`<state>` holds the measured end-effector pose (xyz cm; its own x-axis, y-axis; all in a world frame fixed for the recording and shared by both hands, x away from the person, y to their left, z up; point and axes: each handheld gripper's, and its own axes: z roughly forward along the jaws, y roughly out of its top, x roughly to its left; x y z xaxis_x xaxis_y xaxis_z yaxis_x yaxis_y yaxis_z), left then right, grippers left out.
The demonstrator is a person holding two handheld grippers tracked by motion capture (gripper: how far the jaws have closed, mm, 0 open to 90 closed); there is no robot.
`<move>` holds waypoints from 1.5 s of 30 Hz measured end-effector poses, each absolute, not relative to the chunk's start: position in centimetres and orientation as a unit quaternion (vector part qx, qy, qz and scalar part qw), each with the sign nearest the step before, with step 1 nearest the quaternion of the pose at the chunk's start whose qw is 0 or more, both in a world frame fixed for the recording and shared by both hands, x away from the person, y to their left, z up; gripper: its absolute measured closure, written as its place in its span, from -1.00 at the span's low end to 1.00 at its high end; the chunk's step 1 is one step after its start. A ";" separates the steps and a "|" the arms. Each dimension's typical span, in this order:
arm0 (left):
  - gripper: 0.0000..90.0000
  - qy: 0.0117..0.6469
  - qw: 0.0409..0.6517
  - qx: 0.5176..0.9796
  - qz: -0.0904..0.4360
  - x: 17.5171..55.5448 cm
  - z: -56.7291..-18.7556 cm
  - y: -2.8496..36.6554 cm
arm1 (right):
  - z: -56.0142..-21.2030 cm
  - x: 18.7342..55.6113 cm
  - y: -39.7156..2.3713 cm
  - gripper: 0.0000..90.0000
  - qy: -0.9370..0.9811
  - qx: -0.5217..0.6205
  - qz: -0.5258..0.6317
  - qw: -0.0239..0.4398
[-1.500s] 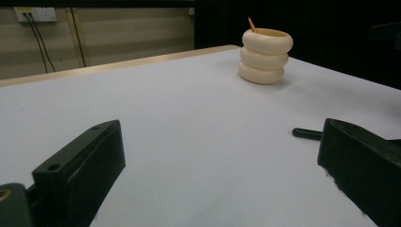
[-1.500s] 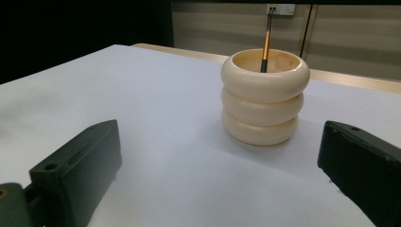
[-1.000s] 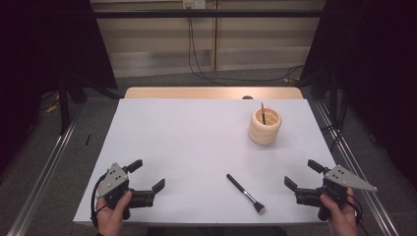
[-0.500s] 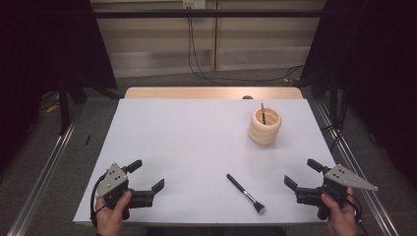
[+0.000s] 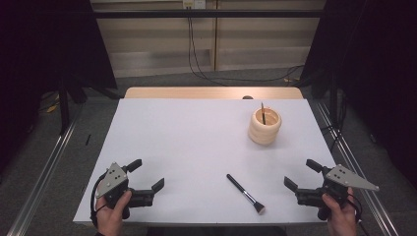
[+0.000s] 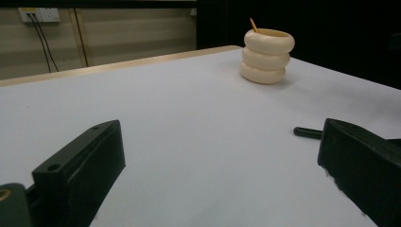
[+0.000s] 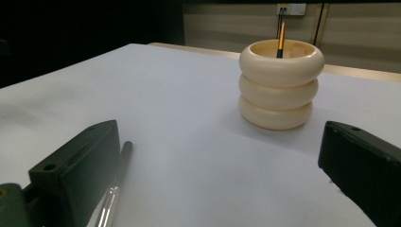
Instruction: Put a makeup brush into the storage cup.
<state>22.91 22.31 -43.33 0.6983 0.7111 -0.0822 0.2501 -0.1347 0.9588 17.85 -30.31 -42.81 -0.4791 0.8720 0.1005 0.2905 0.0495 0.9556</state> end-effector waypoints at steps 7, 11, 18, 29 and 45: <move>-0.97 0.335 0.570 0.721 0.206 23.0 -43.3 22.6 | -42.3 18.8 -29.1 -1.00 0.682 0.416 0.543 0.260; -0.97 0.335 0.570 0.722 0.206 23.1 -43.3 22.5 | -41.8 19.5 -28.4 -1.00 0.690 0.400 0.545 0.258; -0.97 0.334 0.570 0.722 0.203 23.1 -43.3 22.4 | -41.3 21.5 -26.6 -0.99 0.699 0.388 0.550 0.241; -0.97 0.333 0.569 0.724 0.203 23.1 -43.3 22.6 | -40.4 24.2 -23.7 -1.00 0.707 0.367 0.561 0.226; -0.97 0.337 0.570 0.722 0.204 23.2 -43.3 22.6 | -40.0 26.0 -21.1 -1.00 0.734 0.339 0.551 0.208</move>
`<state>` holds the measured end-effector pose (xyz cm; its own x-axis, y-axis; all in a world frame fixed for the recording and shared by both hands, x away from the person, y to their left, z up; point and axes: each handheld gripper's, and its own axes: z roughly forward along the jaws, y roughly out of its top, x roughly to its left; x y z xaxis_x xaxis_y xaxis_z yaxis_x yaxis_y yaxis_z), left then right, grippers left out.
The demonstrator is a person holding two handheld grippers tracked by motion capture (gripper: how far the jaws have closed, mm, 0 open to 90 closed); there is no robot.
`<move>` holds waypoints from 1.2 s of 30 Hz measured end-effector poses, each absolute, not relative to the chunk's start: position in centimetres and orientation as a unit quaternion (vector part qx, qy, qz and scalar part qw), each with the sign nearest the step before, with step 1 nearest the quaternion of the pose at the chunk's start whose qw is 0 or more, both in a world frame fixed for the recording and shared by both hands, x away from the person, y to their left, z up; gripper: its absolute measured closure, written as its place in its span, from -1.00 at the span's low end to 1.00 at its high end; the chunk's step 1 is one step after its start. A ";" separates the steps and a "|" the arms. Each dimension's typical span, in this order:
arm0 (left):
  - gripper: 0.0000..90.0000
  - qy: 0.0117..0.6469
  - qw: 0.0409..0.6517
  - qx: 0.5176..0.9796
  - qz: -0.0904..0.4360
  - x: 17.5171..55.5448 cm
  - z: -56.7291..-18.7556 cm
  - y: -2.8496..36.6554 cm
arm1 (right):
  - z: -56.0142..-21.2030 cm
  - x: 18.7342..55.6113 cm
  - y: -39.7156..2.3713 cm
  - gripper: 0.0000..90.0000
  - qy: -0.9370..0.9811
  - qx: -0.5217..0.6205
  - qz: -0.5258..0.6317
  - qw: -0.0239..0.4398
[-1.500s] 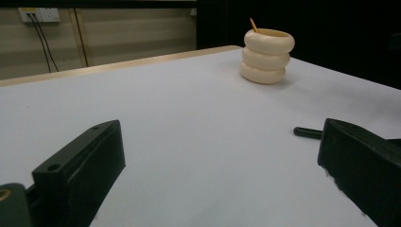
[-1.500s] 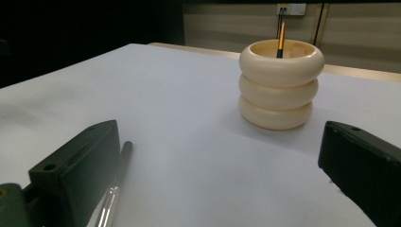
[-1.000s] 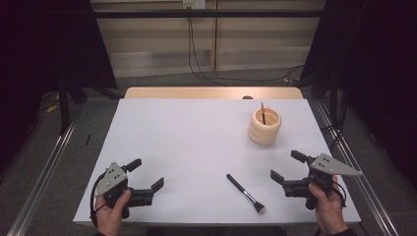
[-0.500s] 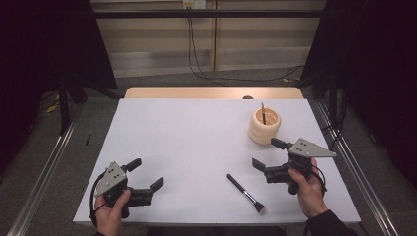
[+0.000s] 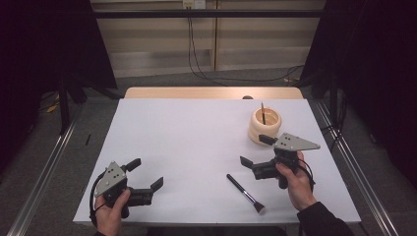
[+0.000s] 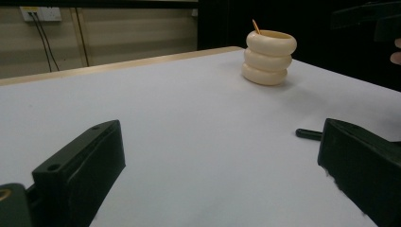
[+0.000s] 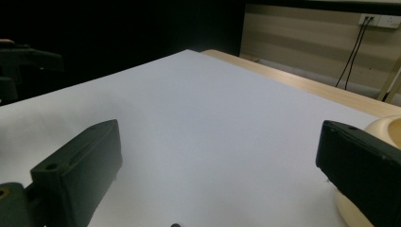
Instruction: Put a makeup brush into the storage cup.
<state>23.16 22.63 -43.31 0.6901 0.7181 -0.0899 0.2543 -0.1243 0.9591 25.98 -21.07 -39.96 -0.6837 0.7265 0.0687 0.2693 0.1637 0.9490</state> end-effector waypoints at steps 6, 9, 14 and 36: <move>-0.97 0.335 0.570 0.722 0.203 23.1 -43.3 22.5 | -39.9 26.3 -20.9 -1.00 0.756 0.339 0.529 0.183; -0.97 0.336 0.569 0.723 0.202 23.1 -43.3 22.5 | -39.9 26.6 -20.8 -0.99 0.771 0.338 0.512 0.171; -0.97 0.335 0.568 0.724 0.203 23.2 -43.3 22.5 | -40.3 27.0 -20.5 -0.96 0.802 0.340 0.470 0.141; -0.96 0.334 0.567 0.726 0.201 23.2 -43.4 22.5 | -41.0 28.1 -17.9 -0.74 0.890 0.351 0.290 0.023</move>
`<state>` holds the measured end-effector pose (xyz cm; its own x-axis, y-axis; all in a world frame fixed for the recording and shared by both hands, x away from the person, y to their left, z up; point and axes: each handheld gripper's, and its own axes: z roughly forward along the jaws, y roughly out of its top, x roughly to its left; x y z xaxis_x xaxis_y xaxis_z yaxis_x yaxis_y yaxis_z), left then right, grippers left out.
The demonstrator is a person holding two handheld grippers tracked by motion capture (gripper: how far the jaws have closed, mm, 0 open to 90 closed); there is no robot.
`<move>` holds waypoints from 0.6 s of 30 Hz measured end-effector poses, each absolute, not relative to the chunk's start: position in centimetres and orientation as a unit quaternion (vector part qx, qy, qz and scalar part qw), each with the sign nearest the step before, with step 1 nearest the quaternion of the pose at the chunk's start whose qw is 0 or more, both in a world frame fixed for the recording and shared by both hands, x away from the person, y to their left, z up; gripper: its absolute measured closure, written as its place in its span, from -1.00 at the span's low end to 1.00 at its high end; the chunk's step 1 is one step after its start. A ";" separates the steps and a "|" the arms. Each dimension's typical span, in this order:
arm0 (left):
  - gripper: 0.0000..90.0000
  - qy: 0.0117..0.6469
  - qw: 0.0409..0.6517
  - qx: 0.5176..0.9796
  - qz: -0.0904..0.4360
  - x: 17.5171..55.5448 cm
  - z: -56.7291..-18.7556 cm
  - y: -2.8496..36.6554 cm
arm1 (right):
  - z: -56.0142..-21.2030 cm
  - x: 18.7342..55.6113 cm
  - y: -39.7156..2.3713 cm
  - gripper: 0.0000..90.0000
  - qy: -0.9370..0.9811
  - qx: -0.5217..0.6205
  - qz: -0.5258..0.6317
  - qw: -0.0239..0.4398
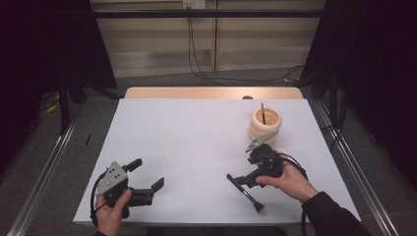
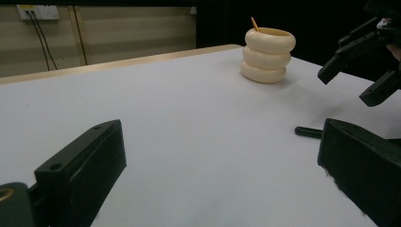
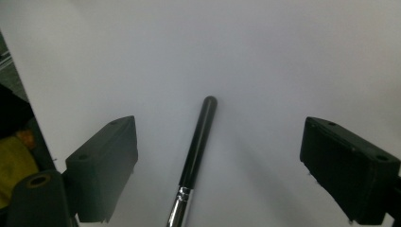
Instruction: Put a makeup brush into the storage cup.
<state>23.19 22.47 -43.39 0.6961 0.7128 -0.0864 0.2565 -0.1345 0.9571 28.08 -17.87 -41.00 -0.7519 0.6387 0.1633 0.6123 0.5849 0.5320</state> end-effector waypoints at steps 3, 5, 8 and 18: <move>-0.96 0.334 0.567 0.725 0.202 23.2 -43.4 22.5 | -41.0 28.3 -17.5 -0.74 0.892 0.363 0.270 0.001; -0.96 0.334 0.567 0.725 0.202 23.2 -43.4 22.5 | -41.1 28.5 -17.2 -0.72 0.895 0.367 0.253 -0.012; -0.96 0.333 0.566 0.726 0.201 23.2 -43.4 22.5 | -41.5 28.7 -16.8 -0.66 0.908 0.362 0.208 -0.039; -0.96 0.335 0.565 0.726 0.203 23.2 -43.5 22.4 | -42.7 28.2 -15.9 -0.35 0.928 0.349 0.114 -0.065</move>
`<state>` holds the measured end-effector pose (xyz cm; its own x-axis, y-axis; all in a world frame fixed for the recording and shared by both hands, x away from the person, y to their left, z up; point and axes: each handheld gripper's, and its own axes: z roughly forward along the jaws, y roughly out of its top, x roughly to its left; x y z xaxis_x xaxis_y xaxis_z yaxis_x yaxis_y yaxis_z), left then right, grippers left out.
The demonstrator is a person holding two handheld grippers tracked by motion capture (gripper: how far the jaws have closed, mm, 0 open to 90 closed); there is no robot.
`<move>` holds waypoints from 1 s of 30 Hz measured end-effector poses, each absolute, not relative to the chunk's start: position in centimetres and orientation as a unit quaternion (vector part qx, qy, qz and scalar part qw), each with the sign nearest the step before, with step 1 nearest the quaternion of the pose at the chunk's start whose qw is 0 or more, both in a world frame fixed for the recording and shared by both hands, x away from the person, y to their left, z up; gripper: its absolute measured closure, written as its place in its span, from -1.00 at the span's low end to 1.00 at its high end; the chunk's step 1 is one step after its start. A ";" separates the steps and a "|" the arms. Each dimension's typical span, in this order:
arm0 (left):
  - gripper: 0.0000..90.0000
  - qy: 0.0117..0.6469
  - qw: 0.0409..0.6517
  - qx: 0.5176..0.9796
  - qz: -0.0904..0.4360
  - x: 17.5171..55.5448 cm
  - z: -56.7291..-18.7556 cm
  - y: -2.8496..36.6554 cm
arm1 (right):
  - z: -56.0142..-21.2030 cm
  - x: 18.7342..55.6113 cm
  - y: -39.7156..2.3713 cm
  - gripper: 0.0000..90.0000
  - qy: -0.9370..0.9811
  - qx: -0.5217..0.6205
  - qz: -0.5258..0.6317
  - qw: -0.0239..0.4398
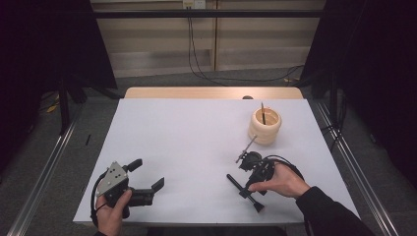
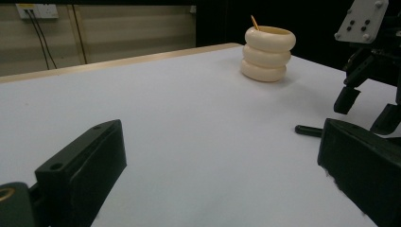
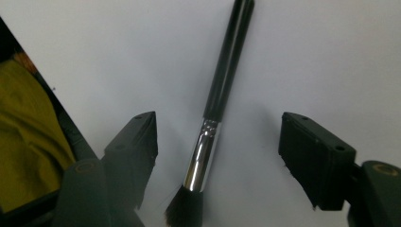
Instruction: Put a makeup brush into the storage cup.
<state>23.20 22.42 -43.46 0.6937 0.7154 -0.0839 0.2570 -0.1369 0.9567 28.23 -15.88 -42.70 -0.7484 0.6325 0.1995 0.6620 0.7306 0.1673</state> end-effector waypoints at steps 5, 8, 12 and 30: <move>-0.96 0.335 0.565 0.726 0.203 23.2 -43.5 22.4 | -43.3 28.0 -15.5 -0.21 -0.925 -0.358 -0.094 0.082; -0.96 0.333 0.565 0.728 0.200 23.2 -43.5 22.4 | -43.5 28.2 -15.5 -0.07 -0.927 -0.356 -0.089 0.084; -0.96 0.334 0.565 0.728 0.199 23.2 -43.5 22.4 | -43.9 28.2 -15.4 0.10 -0.925 -0.359 -0.089 0.085; -0.96 0.336 0.564 0.727 0.199 23.3 -43.5 22.4 | -44.6 28.0 -15.1 0.72 -0.930 -0.359 -0.061 0.050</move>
<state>23.25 22.38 -43.53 0.6952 0.7133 -0.0888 0.2634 -0.1379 0.9548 28.02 -15.12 -44.63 -0.7372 0.6618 0.1364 0.6739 0.7347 0.0773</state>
